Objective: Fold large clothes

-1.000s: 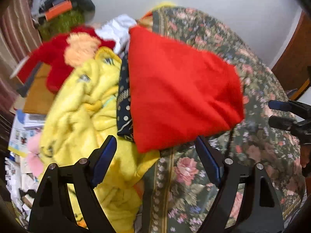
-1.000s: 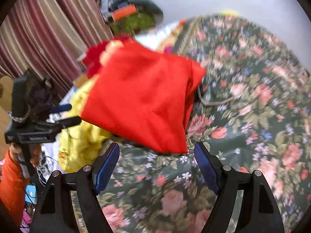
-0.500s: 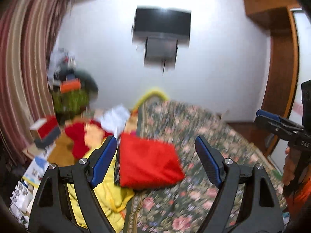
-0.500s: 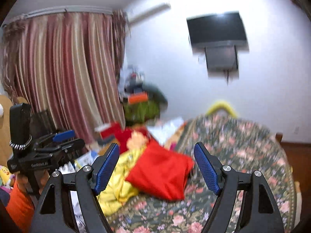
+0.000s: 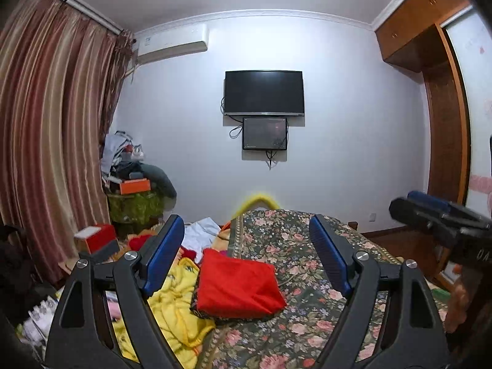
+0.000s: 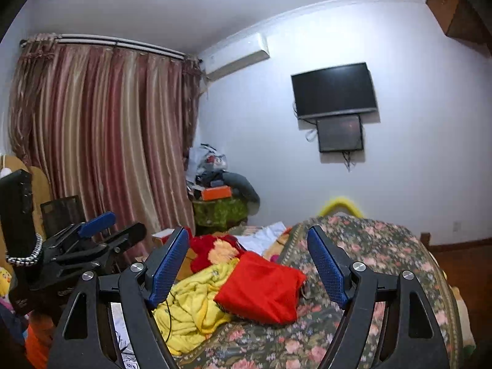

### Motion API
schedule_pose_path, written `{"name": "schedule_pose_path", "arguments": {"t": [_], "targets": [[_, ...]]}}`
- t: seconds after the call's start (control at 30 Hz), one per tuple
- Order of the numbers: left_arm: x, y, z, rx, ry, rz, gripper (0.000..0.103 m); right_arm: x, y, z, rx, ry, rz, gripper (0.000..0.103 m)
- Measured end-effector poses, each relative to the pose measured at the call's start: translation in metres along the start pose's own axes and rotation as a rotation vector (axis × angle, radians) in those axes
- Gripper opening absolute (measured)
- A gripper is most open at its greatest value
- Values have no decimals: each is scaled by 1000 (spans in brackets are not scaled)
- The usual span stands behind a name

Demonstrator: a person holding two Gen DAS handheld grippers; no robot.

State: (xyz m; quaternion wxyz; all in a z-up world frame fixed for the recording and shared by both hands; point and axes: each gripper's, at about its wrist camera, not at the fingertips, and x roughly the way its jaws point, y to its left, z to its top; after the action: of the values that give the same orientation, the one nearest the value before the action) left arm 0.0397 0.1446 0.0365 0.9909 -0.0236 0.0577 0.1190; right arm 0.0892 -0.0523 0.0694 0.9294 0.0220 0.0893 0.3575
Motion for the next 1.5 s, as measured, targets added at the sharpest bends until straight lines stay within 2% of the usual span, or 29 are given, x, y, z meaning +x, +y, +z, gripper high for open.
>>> {"name": "schedule_pose_path", "arguments": {"t": [0.03, 0.1, 0.2, 0.3, 0.6, 1.5], "targets": [[-1, 1, -3, -14, 4, 4, 94, -2, 0, -4, 9, 5, -15, 87], [-4, 3, -8, -30, 8, 11, 99, -2, -3, -9, 24, 10, -40, 97], [-3, 5, -13, -28, 21, 25, 103, -3, -4, -14, 28, 18, -74, 103], [-5, 3, -15, -34, 33, 21, 103, -2, -4, -17, 18, 33, -109, 103], [-6, 2, -20, -36, 43, 11, 103, 4, -11, -21, 36, 61, -125, 103], [-2, -1, -26, -34, 63, 9, 103, 8, -11, -25, 36, 69, -115, 103]]}}
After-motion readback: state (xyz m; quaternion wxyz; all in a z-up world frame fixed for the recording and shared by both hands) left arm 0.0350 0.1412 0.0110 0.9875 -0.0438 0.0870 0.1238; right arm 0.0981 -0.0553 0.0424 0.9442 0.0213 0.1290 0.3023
